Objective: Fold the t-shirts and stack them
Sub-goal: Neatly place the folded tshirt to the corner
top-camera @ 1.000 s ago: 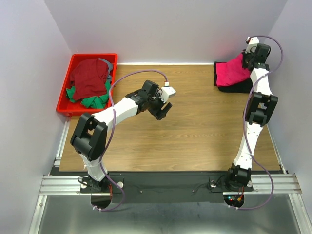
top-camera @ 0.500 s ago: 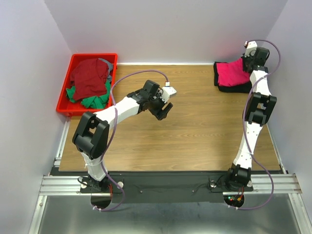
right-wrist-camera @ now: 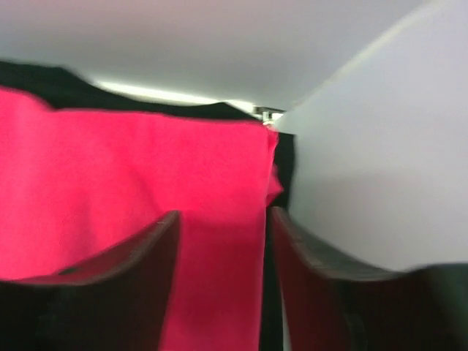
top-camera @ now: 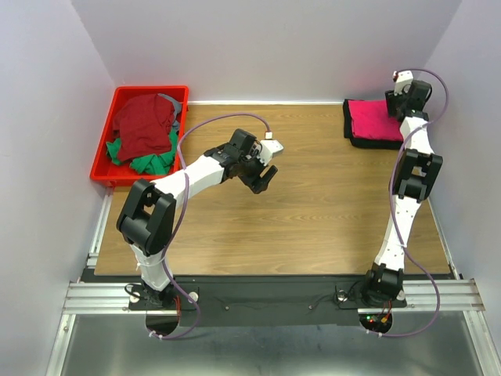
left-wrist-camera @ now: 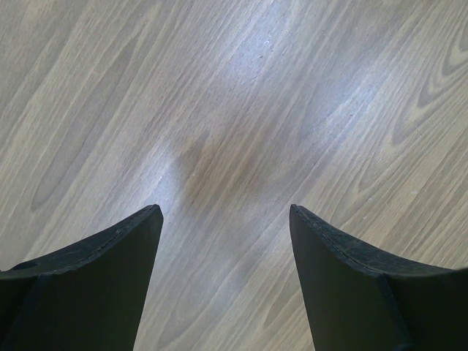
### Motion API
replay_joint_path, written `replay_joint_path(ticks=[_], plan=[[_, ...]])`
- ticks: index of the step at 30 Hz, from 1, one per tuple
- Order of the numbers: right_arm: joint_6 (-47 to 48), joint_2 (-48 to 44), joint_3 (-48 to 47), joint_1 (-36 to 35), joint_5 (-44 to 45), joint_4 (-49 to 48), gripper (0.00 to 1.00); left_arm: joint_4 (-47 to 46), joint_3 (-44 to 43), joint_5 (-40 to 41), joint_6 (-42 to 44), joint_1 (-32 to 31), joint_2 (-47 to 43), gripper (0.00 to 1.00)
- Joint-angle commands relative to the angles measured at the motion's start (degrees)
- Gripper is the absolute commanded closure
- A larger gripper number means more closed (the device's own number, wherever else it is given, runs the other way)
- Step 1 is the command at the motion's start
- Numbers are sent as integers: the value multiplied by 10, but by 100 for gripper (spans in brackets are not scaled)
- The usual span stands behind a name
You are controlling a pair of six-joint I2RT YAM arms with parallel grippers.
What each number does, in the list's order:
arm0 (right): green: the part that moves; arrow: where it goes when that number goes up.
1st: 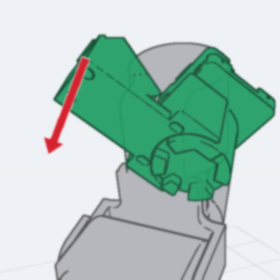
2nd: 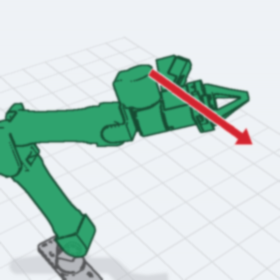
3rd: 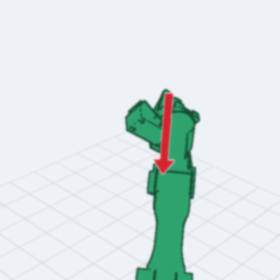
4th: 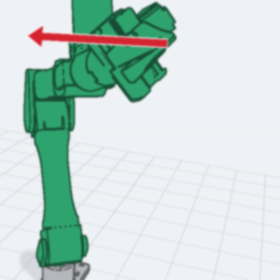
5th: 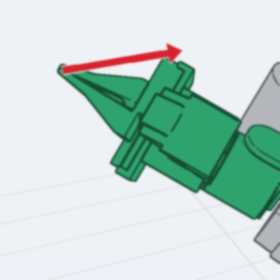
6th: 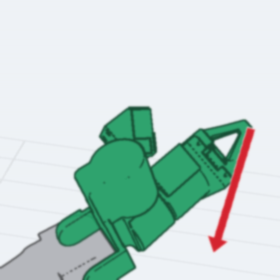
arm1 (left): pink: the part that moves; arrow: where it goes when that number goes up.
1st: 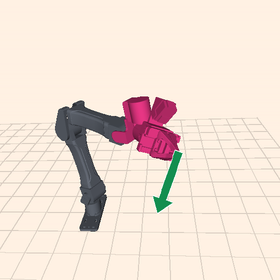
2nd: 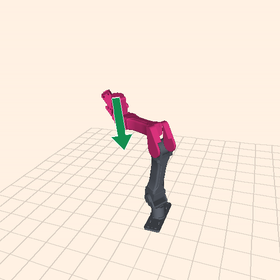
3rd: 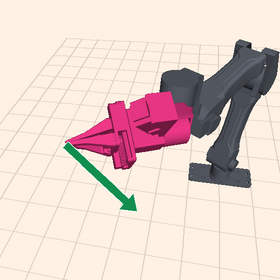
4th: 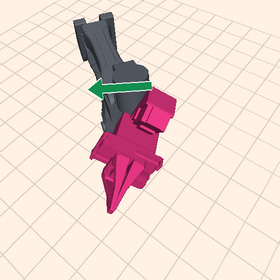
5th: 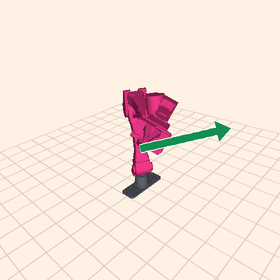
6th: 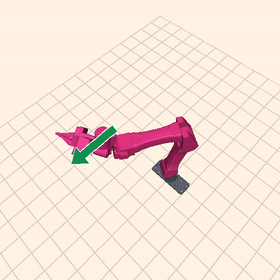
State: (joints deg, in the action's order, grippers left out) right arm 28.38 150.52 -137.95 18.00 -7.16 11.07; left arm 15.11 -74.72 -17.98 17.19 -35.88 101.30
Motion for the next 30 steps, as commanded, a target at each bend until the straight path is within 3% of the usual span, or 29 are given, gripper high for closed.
replay_joint_path(ticks=[1, 8, 12, 18, 26, 30], plan=[[11, -9, -12, 6, 45, -64, 32, -1, -3, -2, -4, 2, -25, 18], [-7, -68, 6, 7, 33, -69, 12, -11, 7, -28, -17, 27, -51, 18], [-53, -135, 65, 5, -1, -68, 0, -24, 19, -50, -17, 44, -87, 17], [-126, -238, 145, 5, -72, -58, 0, -45, 35, -44, -29, 56, -148, 14], [-245, -384, 199, 5, -169, 112, 0, -38, 16, -36, -66, 88, -195, 11], [-271, -481, 342, 4, -229, 164, 0, -18, 3, 3, -80, 92, -217, 6]])
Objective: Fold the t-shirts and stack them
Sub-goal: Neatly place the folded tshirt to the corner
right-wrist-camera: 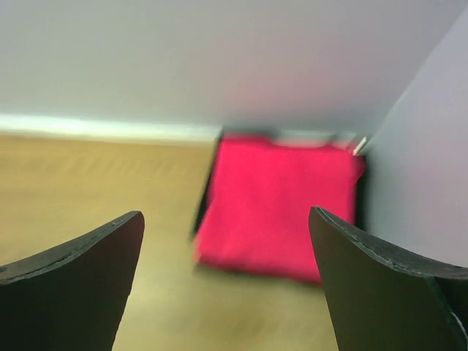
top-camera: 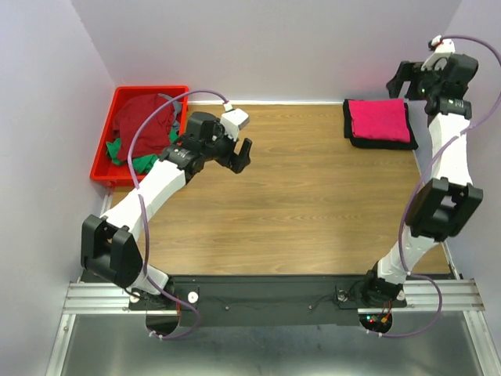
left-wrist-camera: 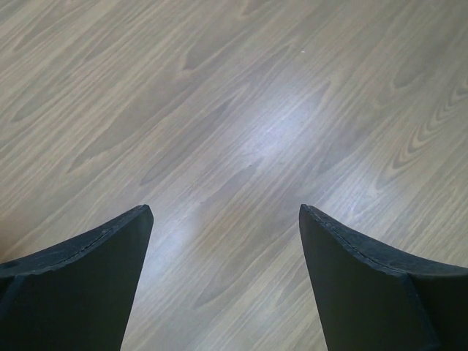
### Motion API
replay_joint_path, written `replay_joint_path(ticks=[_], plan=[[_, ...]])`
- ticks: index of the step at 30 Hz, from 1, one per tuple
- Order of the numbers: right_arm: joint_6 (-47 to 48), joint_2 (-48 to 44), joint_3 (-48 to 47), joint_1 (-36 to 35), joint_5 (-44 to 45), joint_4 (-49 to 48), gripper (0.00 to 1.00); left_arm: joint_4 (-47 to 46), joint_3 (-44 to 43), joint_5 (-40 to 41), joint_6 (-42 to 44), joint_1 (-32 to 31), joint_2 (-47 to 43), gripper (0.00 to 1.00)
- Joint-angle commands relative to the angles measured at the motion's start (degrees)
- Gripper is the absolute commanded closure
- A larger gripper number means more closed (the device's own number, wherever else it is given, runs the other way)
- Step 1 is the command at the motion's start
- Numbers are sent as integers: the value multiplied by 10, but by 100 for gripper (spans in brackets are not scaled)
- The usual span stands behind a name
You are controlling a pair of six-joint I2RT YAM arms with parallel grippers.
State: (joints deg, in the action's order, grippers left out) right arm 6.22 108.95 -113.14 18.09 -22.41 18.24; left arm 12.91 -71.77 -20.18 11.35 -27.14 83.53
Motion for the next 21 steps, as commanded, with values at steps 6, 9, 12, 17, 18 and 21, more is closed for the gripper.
replay_joint_path(ticks=[6, 9, 12, 17, 18, 21], plan=[[-28, -210, 303, -13, -105, 137, 0, 26, 45, 33, -31, 10, -92, 1], [10, -272, 403, -23, -103, 166, 0, 36, 98, 48, -34, 12, -112, 1], [61, -318, 485, -31, -98, 207, 0, 39, 147, 65, -30, 18, -125, 1], [113, -393, 585, -37, -85, 235, 0, 51, 196, 87, -14, 32, -163, 1], [116, -403, 593, -37, -83, 235, 0, 53, 197, 92, -14, 36, -167, 1], [117, -418, 582, -38, -76, 239, 0, 56, 197, 92, -21, 56, -175, 1]])
